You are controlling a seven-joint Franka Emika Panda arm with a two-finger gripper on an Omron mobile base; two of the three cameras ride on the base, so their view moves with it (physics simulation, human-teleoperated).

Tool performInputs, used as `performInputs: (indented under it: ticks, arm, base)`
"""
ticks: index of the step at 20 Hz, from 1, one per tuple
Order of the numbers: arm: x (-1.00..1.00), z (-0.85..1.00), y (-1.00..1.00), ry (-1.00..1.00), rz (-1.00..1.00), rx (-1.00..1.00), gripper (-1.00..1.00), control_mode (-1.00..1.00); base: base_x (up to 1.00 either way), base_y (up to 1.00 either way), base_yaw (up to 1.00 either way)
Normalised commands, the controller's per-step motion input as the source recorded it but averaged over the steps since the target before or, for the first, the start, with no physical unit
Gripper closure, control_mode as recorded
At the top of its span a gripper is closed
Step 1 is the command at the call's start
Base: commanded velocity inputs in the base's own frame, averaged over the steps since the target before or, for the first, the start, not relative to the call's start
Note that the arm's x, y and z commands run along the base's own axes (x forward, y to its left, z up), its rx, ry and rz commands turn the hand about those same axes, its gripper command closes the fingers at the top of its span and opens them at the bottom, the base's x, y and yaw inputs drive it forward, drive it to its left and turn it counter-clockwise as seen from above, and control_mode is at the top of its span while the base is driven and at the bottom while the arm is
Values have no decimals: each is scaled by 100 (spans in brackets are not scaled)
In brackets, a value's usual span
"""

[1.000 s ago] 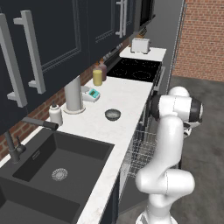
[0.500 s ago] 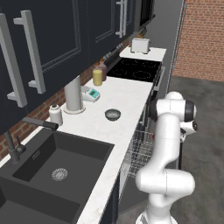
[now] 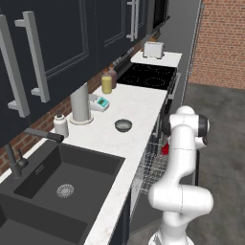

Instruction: Pick up the cup and bowl from the counter, place them in the dishwasher, and close the dishwasher door.

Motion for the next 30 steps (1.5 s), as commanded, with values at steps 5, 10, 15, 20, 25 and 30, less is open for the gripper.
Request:
performInputs:
  ticks: [5,10,15,20,25,30]
  arm:
    - [10,-50,31,0,0,0,100,-100]
    - [4,-41,23,0,0,0,100,-100]
    - [9,-27,9,0,0,0,100,-100]
    - [18,-21,9,0,0,0,100,-100]
    - [20,-24,11,0,0,0,100,-100]
    - [18,-24,6,0,0,0,-100,-100]
  base:
    - [0,0,0]
    - [0,0,0]
    - [0,0,0]
    - [0,0,0]
    - [0,0,0]
    - [0,0,0]
